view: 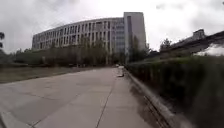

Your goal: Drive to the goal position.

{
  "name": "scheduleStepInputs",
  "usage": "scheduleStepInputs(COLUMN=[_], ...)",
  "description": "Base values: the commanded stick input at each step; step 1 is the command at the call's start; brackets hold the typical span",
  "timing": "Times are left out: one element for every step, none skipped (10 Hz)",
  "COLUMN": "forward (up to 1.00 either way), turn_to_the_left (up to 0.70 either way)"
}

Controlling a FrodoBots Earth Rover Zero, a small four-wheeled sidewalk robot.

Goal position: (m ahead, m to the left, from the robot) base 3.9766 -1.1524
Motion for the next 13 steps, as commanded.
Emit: scheduleStepInputs(forward=[0.7,0.7,0.7,0.7,0.7,0.7,0.7,0.7,0.7,0.7,0.7,0.7,0.7], turn_to_the_left=[0.02,0.02,0.02,0.02,0.02,0.02,0.02,0.02,0.02,0.02,0.02,0.02,0.02])
